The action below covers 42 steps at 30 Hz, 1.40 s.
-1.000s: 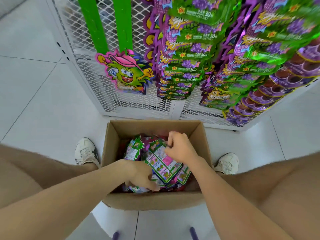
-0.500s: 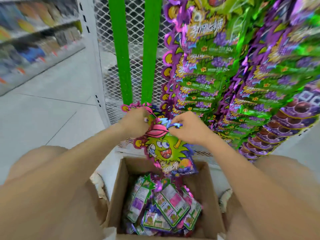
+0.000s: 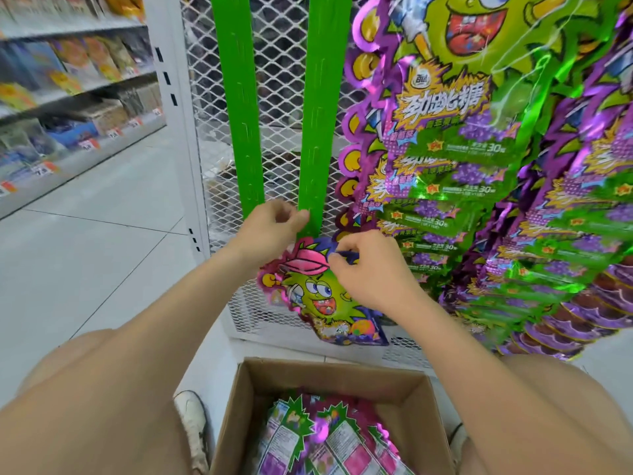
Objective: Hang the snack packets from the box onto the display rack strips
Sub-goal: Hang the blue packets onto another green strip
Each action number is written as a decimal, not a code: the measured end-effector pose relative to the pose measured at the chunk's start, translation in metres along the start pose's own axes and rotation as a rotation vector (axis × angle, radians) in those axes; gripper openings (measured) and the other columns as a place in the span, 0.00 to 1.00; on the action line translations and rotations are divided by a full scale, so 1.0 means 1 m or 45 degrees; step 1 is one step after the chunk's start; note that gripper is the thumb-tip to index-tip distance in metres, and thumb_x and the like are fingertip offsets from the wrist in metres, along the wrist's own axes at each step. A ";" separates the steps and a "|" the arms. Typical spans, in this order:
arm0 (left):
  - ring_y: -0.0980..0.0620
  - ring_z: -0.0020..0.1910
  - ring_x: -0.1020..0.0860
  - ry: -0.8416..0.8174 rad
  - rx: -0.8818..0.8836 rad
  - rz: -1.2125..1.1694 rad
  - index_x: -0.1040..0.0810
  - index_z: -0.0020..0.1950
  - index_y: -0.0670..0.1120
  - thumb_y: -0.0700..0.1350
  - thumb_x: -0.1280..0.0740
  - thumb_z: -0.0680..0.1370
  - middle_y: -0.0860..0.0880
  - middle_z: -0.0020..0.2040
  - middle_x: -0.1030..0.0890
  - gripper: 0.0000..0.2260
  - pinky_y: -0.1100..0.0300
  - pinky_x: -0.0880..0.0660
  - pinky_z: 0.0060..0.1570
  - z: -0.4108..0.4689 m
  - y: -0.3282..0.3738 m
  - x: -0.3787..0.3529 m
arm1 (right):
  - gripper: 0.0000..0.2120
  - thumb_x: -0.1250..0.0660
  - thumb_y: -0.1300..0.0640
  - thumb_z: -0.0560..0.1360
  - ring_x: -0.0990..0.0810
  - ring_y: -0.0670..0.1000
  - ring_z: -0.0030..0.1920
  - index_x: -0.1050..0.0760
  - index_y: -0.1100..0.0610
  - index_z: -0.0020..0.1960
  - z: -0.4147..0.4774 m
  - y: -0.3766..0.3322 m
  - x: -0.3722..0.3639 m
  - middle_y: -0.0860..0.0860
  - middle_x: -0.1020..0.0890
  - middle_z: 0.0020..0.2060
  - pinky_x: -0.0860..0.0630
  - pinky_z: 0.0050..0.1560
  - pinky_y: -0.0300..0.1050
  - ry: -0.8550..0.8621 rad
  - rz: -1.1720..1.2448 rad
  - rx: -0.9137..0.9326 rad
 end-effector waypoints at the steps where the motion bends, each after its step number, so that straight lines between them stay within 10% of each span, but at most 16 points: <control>1: 0.53 0.36 0.28 -0.051 -0.019 0.036 0.24 0.47 0.48 0.56 0.33 0.84 0.50 0.39 0.24 0.13 0.57 0.32 0.40 -0.007 0.003 0.000 | 0.11 0.31 0.50 0.79 0.17 0.54 0.39 0.19 0.53 0.39 -0.002 0.001 0.000 0.51 0.15 0.36 0.20 0.46 0.50 0.000 0.030 -0.003; 6: 0.55 0.53 0.23 -0.180 0.039 0.074 0.17 0.61 0.51 0.60 0.37 0.85 0.53 0.55 0.19 0.16 0.60 0.32 0.56 -0.039 0.012 -0.006 | 0.11 0.30 0.54 0.79 0.23 0.49 0.30 0.19 0.53 0.39 -0.017 0.005 0.007 0.48 0.18 0.31 0.25 0.38 0.42 0.099 0.194 -0.066; 12: 0.46 0.79 0.34 -0.310 0.184 0.113 0.33 0.81 0.49 0.72 0.40 0.79 0.48 0.82 0.33 0.38 0.49 0.39 0.76 -0.055 0.007 -0.010 | 0.21 0.29 0.48 0.76 0.37 0.51 0.27 0.25 0.62 0.32 -0.031 -0.005 0.013 0.59 0.28 0.26 0.37 0.33 0.46 0.322 0.298 -0.067; 17: 0.49 0.77 0.30 -0.460 0.232 0.039 0.28 0.78 0.58 0.86 0.40 0.63 0.55 0.80 0.30 0.50 0.43 0.37 0.79 -0.059 -0.014 -0.011 | 0.27 0.31 0.42 0.80 0.41 0.50 0.27 0.32 0.61 0.33 -0.035 -0.003 0.011 0.51 0.39 0.25 0.44 0.31 0.47 0.321 0.280 -0.059; 26: 0.50 0.70 0.24 -0.432 0.217 0.067 0.23 0.73 0.54 0.73 0.39 0.78 0.53 0.71 0.21 0.32 0.44 0.33 0.77 -0.066 -0.016 -0.007 | 0.27 0.31 0.42 0.80 0.36 0.57 0.34 0.35 0.51 0.27 -0.038 0.017 -0.016 0.47 0.38 0.24 0.37 0.40 0.50 0.188 0.166 -0.139; 29: 0.46 0.45 0.18 -0.364 0.016 0.162 0.17 0.50 0.44 0.66 0.39 0.83 0.47 0.44 0.17 0.25 0.50 0.22 0.54 -0.067 -0.004 -0.005 | 0.24 0.33 0.41 0.81 0.33 0.57 0.34 0.34 0.49 0.30 -0.041 0.023 -0.025 0.46 0.35 0.25 0.33 0.40 0.52 0.101 0.082 -0.080; 31: 0.47 0.32 0.28 -0.242 -0.316 0.424 0.27 0.38 0.45 0.59 0.37 0.85 0.48 0.32 0.28 0.22 0.53 0.31 0.39 -0.069 0.009 -0.005 | 0.24 0.35 0.40 0.82 0.31 0.57 0.32 0.34 0.49 0.31 -0.044 0.024 -0.028 0.46 0.32 0.26 0.33 0.37 0.51 0.081 0.012 -0.029; 35: 0.45 0.44 0.19 0.042 -0.675 0.877 0.23 0.55 0.51 0.50 0.31 0.83 0.49 0.48 0.19 0.04 0.49 0.23 0.42 -0.093 0.014 -0.014 | 0.14 0.31 0.42 0.81 0.20 0.53 0.37 0.20 0.51 0.43 -0.052 0.029 -0.022 0.48 0.20 0.33 0.25 0.40 0.49 0.176 -0.112 -0.019; 38: 0.39 0.52 0.23 0.258 -0.694 1.203 0.26 0.66 0.43 0.45 0.30 0.79 0.43 0.56 0.23 0.17 0.43 0.24 0.50 -0.109 0.005 -0.023 | 0.17 0.27 0.51 0.77 0.17 0.57 0.51 0.24 0.58 0.61 -0.065 0.042 -0.021 0.53 0.17 0.48 0.20 0.50 0.52 0.237 -0.273 -0.123; 42: 0.40 0.55 0.23 -0.287 -0.576 1.249 0.25 0.61 0.48 0.46 0.32 0.79 0.45 0.55 0.22 0.12 0.45 0.25 0.51 -0.120 -0.038 -0.062 | 0.19 0.28 0.54 0.76 0.20 0.62 0.55 0.32 0.62 0.59 -0.088 0.074 -0.062 0.58 0.22 0.52 0.25 0.44 0.50 -0.142 -0.490 -0.313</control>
Point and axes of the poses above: each hand's wrist, its own z-axis towards the middle knuckle, its own x-axis out of the back of the hand, y = z × x, the point moved 8 cm from there along z, towards the middle knuckle
